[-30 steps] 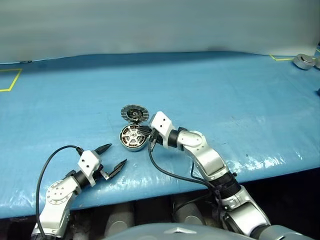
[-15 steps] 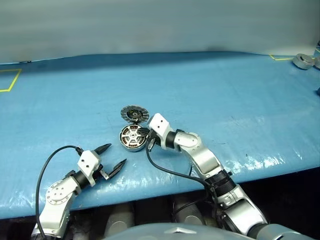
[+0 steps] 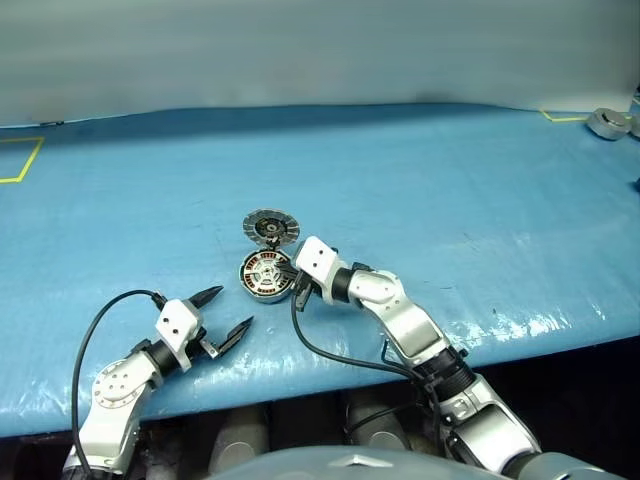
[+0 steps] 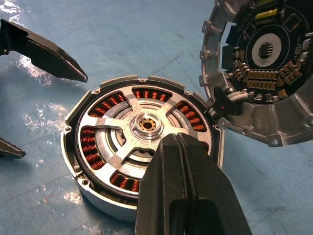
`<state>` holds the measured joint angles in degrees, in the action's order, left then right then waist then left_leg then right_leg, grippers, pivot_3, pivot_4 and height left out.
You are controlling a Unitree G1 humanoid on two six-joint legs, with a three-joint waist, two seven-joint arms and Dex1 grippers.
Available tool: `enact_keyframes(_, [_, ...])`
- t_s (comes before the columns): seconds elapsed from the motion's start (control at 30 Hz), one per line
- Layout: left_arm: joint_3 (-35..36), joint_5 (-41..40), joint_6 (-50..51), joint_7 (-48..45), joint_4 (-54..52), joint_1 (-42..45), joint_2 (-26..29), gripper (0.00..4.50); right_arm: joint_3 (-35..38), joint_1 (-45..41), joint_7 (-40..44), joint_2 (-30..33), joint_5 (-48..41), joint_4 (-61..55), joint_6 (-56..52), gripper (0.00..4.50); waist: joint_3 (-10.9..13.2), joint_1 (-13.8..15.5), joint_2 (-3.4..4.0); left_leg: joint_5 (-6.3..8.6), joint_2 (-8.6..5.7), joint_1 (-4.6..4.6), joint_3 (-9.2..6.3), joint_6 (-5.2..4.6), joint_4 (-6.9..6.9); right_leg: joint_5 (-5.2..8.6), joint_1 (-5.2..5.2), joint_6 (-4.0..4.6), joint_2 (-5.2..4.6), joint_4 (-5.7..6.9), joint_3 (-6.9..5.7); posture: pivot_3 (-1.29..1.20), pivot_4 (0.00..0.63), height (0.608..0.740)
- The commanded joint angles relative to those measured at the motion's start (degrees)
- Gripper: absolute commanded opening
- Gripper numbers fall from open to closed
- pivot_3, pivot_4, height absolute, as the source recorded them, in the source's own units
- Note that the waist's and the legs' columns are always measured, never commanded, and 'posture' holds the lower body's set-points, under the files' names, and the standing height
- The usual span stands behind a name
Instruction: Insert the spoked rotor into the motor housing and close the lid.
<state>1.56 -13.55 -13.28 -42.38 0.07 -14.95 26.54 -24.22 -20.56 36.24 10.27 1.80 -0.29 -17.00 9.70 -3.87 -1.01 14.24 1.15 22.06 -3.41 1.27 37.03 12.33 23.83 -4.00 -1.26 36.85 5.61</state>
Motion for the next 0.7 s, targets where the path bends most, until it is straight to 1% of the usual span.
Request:
enact_keyframes(0.03, [0.63,0.19,-1.32,0.58,-1.0,0.18,-0.28,4.5,4.11,0.4,0.19,1.72,-2.35,-6.86,-1.02,0.02,0.0,0.04,0.0,0.0,0.0,0.0,0.0,0.0,0.0,0.0,-0.01,0.0,0.0,0.0,0.0,0.0,0.15,0.74])
enact_keyframes(0.1, [0.78,0.12,-1.23,0.63,-1.03,0.38,-0.14,4.5,5.95,0.44,-0.17,4.44,-1.61,-8.3,-2.41,0.02,0.0,0.14,-0.01,0.0,0.0,0.0,-0.01,0.0,0.03,0.0,-0.03,0.0,0.0,0.0,0.0,0.0,0.15,0.74])
enact_keyframes(0.23, [1.38,-0.17,-1.42,0.92,-1.25,-0.56,0.04,4.5,9.82,-0.1,-2.76,12.73,3.19,-6.9,-2.57,0.02,0.01,0.27,-0.02,0.0,-0.08,-0.01,0.03,0.0,0.08,0.0,-0.07,-0.02,-0.1,-0.04,0.0,0.0,0.15,0.74])
enact_keyframes(0.33, [2.18,-0.67,-1.65,1.44,-1.2,-1.39,-0.08,4.5,12.67,-1.02,-5.1,14.33,3.27,-2.95,-1.78,0.02,0.01,0.05,-0.03,0.0,-0.07,-0.01,0.06,0.0,0.03,0.0,-0.03,-0.02,-0.09,-0.05,0.01,0.0,0.15,0.74])
enact_keyframes(0.43, [3.3,-1.54,-1.59,1.58,-0.83,-0.91,0.07,4.5,15.76,-4.95,-9.16,11.59,2.18,3.91,1.87,0.02,0.03,-0.36,-0.03,0.0,0.01,-0.03,0.06,0.0,-0.02,0.01,0.0,0.01,0.02,-0.01,0.02,0.0,0.15,0.74])
enact_keyframes(0.5, [4.0,-1.78,-1.56,1.3,-0.6,-0.47,0.39,4.5,16.54,-8.22,-9.55,9.14,0.9,7.95,3.91,0.02,0.05,-0.55,0.01,0.0,0.04,-0.05,0.06,0.0,0.0,-0.01,0.0,0.04,0.08,0.02,0.03,0.0,0.15,0.74])
enact_keyframes(0.63, [5.45,-2.02,-1.67,0.99,-1.64,-1.11,1.17,4.5,14.26,-16.09,-5.03,3.63,-0.78,18.32,10.55,0.02,0.06,-1.15,0.0,0.0,0.06,-0.07,0.07,-0.01,0.02,-0.04,-0.03,0.02,0.1,0.02,0.05,0.0,0.15,0.74])
enact_keyframes(0.7, [5.56,-1.76,-1.77,1.49,-1.96,-1.18,0.71,4.5,13.8,-19.2,0.21,0.91,-3.75,21.73,11.54,0.02,0.06,-1.03,0.0,0.0,0.05,-0.06,0.05,-0.01,-0.01,-0.14,-0.04,-0.14,0.09,0.01,0.04,0.0,0.15,0.74])
